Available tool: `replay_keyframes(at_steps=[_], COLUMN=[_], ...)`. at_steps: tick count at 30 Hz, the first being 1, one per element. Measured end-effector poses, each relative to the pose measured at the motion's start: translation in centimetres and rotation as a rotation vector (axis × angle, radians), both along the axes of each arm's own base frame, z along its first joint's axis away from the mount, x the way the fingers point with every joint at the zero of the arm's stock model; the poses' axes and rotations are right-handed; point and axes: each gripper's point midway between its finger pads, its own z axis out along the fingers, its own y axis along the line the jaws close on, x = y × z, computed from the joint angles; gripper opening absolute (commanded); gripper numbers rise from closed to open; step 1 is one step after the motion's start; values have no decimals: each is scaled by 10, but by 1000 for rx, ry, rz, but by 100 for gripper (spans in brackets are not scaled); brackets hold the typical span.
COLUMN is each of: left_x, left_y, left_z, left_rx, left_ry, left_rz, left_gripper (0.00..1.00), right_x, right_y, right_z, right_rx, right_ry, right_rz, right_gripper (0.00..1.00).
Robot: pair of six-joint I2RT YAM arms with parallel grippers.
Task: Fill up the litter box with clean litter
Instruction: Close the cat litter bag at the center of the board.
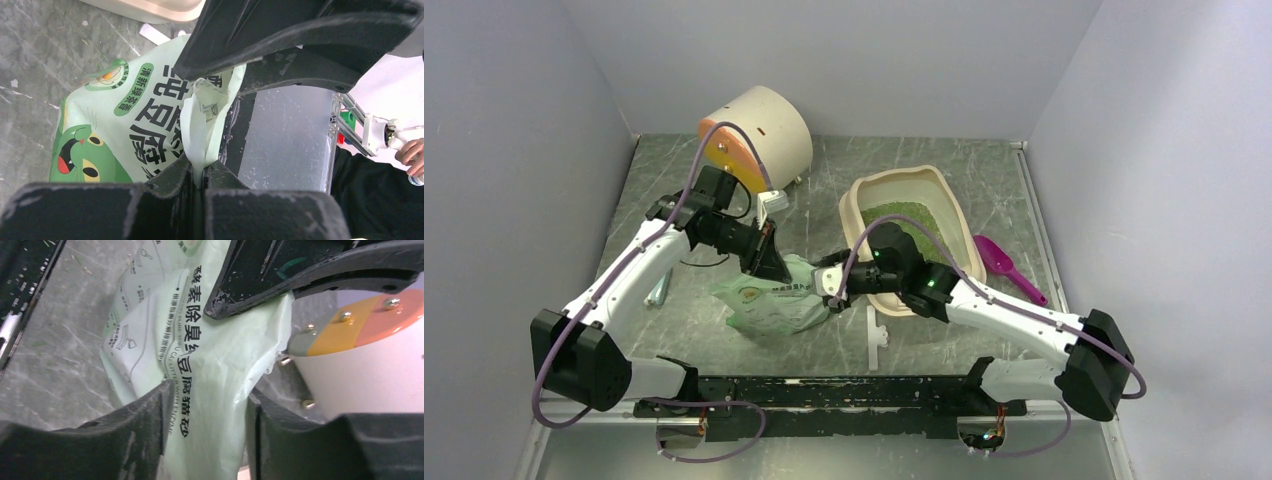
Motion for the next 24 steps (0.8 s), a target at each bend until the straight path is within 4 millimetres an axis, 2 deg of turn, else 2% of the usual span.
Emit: replay_keyframes(at_steps=[4, 8, 13, 16, 20, 24], left_x=[-1, -2, -5, -7, -8, -9], left_y=[0, -1, -1, -2, -5, -6], left_z=[-3, -6, -11, -13, -16, -17], left_rx=[5, 12, 19, 13, 4, -4], left_ry=[12, 42, 98, 134, 183, 213], left_rz=[3, 8, 26, 33, 36, 29], left_gripper=[5, 5, 5, 5, 5, 5], right_x=[4, 8, 5, -2, -15, -30], right_y=[0, -7, -21, -20, -10, -1], right_z=[-5, 3, 30, 43, 37, 20], right_rx=[-20, 13, 85, 118, 108, 64], right_ry=[0, -45, -135, -167, -163, -129], right_rz=[-19, -64, -91, -60, 1, 67], right_gripper=[74, 82, 79, 77, 73, 72])
